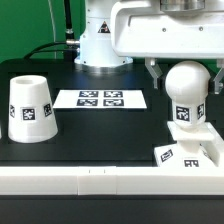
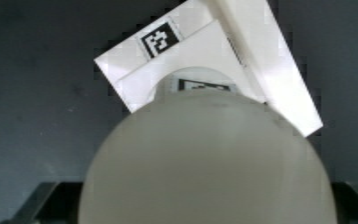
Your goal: Assemble lamp
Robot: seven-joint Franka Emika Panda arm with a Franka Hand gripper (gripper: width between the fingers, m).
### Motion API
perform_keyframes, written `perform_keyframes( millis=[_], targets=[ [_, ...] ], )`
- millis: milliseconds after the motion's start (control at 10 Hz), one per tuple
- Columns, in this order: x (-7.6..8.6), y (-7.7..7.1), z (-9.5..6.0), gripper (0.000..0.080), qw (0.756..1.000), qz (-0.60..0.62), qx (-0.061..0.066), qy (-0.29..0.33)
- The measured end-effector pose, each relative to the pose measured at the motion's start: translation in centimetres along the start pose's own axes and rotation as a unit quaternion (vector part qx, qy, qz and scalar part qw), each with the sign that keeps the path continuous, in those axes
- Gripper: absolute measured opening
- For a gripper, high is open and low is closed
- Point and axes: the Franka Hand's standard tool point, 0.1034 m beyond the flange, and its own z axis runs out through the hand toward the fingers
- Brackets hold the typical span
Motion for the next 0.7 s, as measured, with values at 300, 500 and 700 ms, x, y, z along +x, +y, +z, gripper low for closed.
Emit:
perform_keyframes(
  millis=[300, 500, 700],
  targets=[
    [-0.18, -0.21, 0.04, 0.0577, 0.996, 0.092, 0.007, -0.006],
    [-0.27, -0.17, 0.11, 0.0577, 0.986, 0.165, 0.014, -0.015],
    [-0.57, -0.35, 0.18, 0.0577, 0.967, 0.252, 0.018, -0.025]
  ],
)
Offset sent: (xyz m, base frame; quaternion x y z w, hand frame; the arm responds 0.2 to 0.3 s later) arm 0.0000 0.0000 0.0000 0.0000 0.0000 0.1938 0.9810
